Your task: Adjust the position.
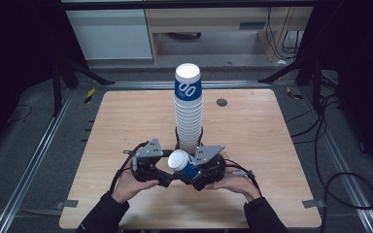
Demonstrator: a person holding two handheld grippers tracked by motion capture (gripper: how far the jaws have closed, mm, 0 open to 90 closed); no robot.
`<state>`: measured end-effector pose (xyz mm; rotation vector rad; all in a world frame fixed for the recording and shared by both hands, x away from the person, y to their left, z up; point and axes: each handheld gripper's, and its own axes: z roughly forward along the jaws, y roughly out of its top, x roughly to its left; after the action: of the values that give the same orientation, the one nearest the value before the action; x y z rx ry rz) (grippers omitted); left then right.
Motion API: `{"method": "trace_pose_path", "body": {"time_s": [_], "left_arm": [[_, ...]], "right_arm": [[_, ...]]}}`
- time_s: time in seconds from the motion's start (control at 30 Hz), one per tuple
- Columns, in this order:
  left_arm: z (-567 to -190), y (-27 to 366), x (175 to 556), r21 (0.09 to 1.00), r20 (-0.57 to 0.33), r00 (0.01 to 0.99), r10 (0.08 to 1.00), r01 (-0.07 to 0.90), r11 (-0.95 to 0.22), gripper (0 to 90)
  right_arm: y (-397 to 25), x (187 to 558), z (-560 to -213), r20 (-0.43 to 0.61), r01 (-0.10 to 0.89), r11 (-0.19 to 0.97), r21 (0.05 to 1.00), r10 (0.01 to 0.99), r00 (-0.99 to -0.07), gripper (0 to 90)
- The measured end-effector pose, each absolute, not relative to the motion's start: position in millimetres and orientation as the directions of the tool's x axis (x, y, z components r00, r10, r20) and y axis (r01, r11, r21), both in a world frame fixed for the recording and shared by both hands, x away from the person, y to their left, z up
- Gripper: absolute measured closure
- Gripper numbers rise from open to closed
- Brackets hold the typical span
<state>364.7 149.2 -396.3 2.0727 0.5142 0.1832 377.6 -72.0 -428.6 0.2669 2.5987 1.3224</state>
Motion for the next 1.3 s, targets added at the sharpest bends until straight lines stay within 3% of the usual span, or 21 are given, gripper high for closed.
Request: {"method": "trace_pose_path", "body": {"time_s": [0.63, 1.3], "left_arm": [[-398.6, 146.7, 364.4, 0.847, -0.085, 0.905, 0.416, 0.286, -0.449, 24.3], [-393.0, 157.3, 365.2, 0.861, -0.086, 0.899, 0.43, 0.284, -0.421, 26.1]], "right_arm": [[-61.2, 377.1, -432.3, -0.119, 0.044, 0.595, 0.802, 0.232, -0.965, 19.8], [-69.5, 376.9, -422.4, -0.092, 0.073, 0.544, 0.836, 0.27, -0.959, 11.1]]}}
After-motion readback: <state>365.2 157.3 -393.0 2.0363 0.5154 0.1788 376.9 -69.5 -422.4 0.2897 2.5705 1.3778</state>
